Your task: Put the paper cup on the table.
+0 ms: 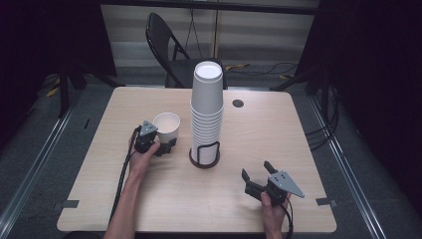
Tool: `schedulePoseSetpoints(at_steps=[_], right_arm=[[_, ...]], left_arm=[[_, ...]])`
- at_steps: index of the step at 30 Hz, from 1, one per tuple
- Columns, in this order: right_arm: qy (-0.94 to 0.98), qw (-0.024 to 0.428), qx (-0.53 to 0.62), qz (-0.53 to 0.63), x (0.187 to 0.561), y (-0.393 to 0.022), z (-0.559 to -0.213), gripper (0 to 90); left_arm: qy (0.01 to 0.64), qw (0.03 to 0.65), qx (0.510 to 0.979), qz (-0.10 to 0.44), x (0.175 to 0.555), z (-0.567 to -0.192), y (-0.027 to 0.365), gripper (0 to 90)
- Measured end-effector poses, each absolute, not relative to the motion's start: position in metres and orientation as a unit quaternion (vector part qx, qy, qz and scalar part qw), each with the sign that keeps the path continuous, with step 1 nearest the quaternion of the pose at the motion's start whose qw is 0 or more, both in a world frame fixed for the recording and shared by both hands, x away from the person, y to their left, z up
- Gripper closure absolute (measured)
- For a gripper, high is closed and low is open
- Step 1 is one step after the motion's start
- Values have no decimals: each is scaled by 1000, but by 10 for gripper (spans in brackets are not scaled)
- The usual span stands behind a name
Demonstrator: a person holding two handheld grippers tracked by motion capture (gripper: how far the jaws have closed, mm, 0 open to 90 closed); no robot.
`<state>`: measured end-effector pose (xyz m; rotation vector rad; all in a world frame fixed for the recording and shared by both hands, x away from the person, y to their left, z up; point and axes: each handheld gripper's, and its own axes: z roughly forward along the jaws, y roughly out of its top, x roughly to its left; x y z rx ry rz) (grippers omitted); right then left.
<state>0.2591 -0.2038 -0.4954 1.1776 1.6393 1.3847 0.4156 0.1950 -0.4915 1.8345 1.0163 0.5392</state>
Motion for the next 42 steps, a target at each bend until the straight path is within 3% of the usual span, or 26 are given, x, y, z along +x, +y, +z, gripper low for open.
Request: schedulePoseSetpoints(at_steps=[31, 42], right_arm=[[629, 340, 453, 532, 259, -204, -495, 141], [628, 341, 452, 534, 258, -204, -495, 142]], left_arm=[[402, 515, 705, 277, 336, -458, 204, 156], [401, 541, 685, 279, 295, -465, 203, 155]])
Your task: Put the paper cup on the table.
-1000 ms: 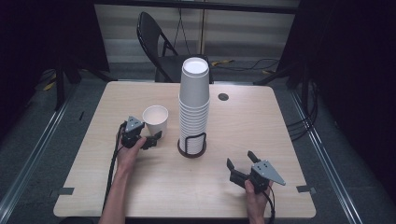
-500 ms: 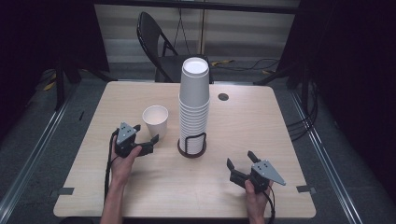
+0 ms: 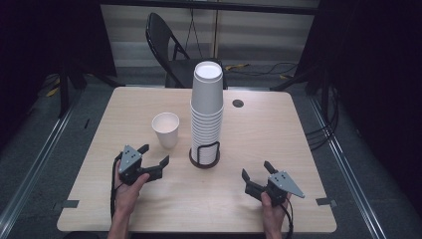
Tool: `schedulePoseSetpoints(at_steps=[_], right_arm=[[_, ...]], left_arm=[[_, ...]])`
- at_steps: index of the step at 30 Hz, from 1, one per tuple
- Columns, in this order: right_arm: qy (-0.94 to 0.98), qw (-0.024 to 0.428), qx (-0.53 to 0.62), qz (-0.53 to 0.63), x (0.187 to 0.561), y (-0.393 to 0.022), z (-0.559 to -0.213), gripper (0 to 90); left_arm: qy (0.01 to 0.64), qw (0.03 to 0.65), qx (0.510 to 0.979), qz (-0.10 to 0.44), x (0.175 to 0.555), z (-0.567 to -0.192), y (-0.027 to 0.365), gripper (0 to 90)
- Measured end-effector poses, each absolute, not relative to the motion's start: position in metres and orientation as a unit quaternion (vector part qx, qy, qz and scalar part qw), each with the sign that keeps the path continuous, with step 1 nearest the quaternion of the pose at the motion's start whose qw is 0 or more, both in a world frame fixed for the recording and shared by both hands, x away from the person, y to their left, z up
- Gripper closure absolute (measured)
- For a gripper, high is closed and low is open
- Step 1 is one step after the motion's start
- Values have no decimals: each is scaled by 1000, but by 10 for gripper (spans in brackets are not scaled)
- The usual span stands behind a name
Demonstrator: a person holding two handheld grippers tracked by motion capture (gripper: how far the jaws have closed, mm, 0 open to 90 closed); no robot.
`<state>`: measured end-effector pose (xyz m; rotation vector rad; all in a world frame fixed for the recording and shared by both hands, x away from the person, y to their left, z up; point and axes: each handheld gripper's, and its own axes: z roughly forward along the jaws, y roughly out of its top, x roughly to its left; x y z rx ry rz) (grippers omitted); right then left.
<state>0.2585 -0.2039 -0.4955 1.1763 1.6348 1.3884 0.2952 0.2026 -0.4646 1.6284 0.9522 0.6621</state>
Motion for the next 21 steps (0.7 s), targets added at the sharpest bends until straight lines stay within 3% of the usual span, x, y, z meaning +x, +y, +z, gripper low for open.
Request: schedulePoseSetpoints(at_steps=[21], right_arm=[[628, 341, 452, 534, 258, -204, -495, 143]], left_arm=[[427, 540, 661, 297, 263, -495, 202, 155]])
